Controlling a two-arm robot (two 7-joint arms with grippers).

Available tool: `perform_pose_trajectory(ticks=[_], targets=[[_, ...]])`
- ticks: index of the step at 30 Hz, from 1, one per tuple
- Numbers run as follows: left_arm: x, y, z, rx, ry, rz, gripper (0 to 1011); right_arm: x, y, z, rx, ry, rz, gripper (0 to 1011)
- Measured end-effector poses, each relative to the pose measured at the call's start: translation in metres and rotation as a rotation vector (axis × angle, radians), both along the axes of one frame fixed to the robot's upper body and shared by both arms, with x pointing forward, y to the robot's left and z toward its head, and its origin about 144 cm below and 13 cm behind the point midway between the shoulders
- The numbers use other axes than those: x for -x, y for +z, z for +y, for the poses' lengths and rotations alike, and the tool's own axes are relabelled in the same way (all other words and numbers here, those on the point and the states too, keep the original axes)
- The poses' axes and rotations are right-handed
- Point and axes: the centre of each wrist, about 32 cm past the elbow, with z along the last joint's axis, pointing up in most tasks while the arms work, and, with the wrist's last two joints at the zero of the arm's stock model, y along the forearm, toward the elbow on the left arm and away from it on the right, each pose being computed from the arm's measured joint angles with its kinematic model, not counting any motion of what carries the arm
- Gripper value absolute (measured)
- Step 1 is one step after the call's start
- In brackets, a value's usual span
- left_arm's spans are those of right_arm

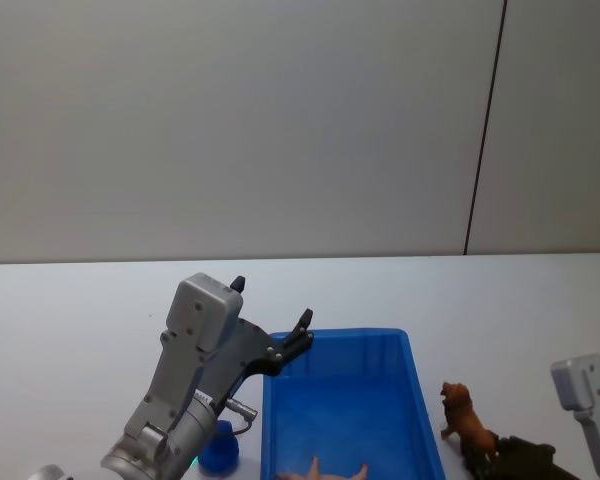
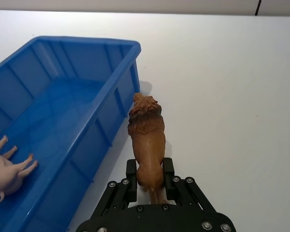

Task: Pick up the two dolls from the table and place them into the box.

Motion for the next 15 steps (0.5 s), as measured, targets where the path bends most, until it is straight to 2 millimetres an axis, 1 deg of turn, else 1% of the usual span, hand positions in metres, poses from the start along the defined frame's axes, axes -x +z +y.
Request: perform_pose_trajectory(ticks=[8,11,12,15], targets=[[0.000,0.000,0.000,0.000,0.000,0.000,1002,-0.002,0.010,0.002,0.015,-0.012,-0.071,297],[0.000,0.000,0.000,0.000,0.000,0.000,1001,-0.004,0.019,0.003,0.020,-0.014,-0.118,298],[0.000,0.000,0.000,0.000,0.000,0.000,1001,-0.004,0.019,0.003,0.020,-0.014,-0.118,297],[0.000,0.000,0.000,0.000,0.000,0.000,1001,-0.008,0.031,0.007,0.022,-0.009,-0.171,298]])
